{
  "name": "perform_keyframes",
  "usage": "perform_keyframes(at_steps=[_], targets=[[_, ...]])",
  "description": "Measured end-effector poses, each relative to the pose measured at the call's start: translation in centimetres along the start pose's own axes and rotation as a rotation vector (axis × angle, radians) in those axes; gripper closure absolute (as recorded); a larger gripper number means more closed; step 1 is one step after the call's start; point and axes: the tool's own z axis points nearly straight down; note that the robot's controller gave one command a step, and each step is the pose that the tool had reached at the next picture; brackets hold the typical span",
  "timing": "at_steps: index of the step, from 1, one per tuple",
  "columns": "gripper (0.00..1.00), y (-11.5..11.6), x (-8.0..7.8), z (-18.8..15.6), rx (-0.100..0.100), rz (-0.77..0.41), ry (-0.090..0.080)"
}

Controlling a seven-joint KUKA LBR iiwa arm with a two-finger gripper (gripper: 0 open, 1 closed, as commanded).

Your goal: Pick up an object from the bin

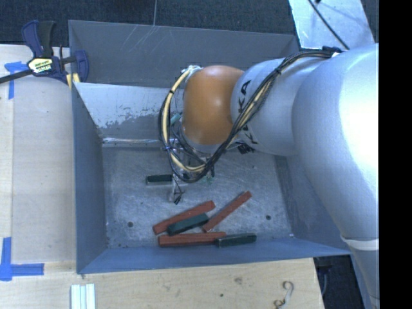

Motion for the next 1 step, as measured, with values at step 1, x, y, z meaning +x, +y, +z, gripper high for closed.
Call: perform_keyframes(at_steps=[1], targets=[[0.0, -0.05, -0.08, -0.05, 0.0, 0.001, -0.002]])
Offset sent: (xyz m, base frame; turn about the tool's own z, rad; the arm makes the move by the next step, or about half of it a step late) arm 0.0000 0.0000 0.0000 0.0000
